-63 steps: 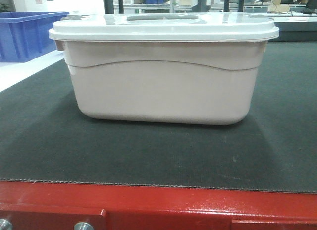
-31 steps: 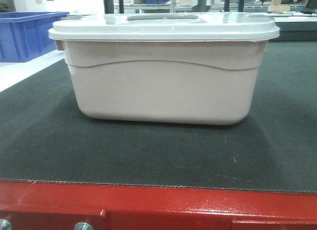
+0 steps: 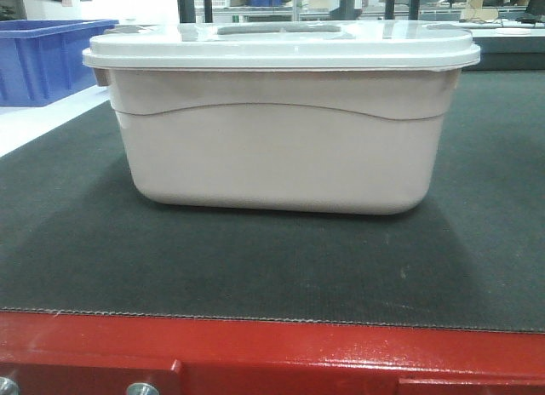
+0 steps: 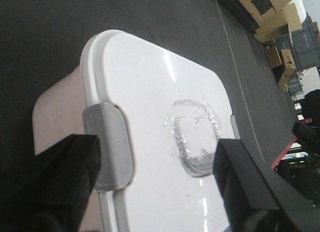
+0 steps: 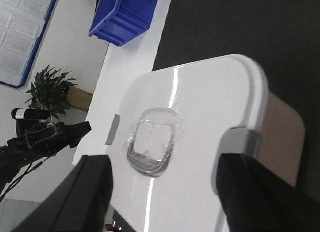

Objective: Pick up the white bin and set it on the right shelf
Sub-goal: 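Move both grippers to the bin's end handles and grasp them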

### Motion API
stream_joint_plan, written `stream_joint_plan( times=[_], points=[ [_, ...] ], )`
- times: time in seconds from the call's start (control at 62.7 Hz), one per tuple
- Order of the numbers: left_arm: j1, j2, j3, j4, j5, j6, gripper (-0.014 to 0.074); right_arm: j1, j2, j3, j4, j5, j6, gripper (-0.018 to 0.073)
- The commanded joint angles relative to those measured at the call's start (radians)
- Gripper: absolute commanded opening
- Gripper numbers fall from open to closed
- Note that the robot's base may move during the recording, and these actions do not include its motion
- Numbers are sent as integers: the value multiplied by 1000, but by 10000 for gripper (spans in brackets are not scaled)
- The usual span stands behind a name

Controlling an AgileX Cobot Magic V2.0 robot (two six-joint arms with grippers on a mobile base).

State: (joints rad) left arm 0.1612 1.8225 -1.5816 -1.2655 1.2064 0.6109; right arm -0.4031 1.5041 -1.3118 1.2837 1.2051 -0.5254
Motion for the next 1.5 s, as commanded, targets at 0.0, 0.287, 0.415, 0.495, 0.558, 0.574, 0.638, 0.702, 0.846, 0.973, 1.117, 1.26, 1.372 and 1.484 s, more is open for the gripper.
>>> stream_joint_plan(
  times=[0.0,0.287,0.415,0.495,0.558,0.574,0.638,0.702,0.846,0.973,1.117,1.26,1.372,1.484],
  points=[
    [-2,-12,-36,-103,85,30,374,-8,27,-36,98,129,-49,542],
    [-3,97,-36,-198,111,84,374,29,188,-36,108,130,-157,542],
    [-4,134,-36,-198,111,84,374,57,236,-36,132,131,-190,542],
    [-13,151,-36,-203,111,84,369,76,259,-36,159,131,-216,542],
    [-25,160,-36,-203,111,84,367,90,272,-36,174,131,-226,542],
    [-28,160,-36,-203,111,84,367,95,274,-36,175,131,-228,542],
    [-43,160,-36,-205,111,84,367,113,286,-36,184,131,-239,542],
    [-54,160,-36,-205,111,89,367,132,295,-36,187,131,-244,542],
    [-66,160,-36,-205,113,91,367,172,307,-36,189,131,-244,542],
    [-69,160,-36,-203,113,91,367,195,307,-36,189,131,-244,542],
    [-69,160,-36,-203,113,91,367,203,307,-36,189,131,-244,542],
    [-72,160,-36,-203,113,91,367,203,307,-36,188,131,-244,541],
    [-73,160,-36,-203,113,91,367,203,307,-36,187,131,-244,541],
    [-76,160,-36,-203,113,74,367,203,307,-36,171,131,-244,541]
  ],
)
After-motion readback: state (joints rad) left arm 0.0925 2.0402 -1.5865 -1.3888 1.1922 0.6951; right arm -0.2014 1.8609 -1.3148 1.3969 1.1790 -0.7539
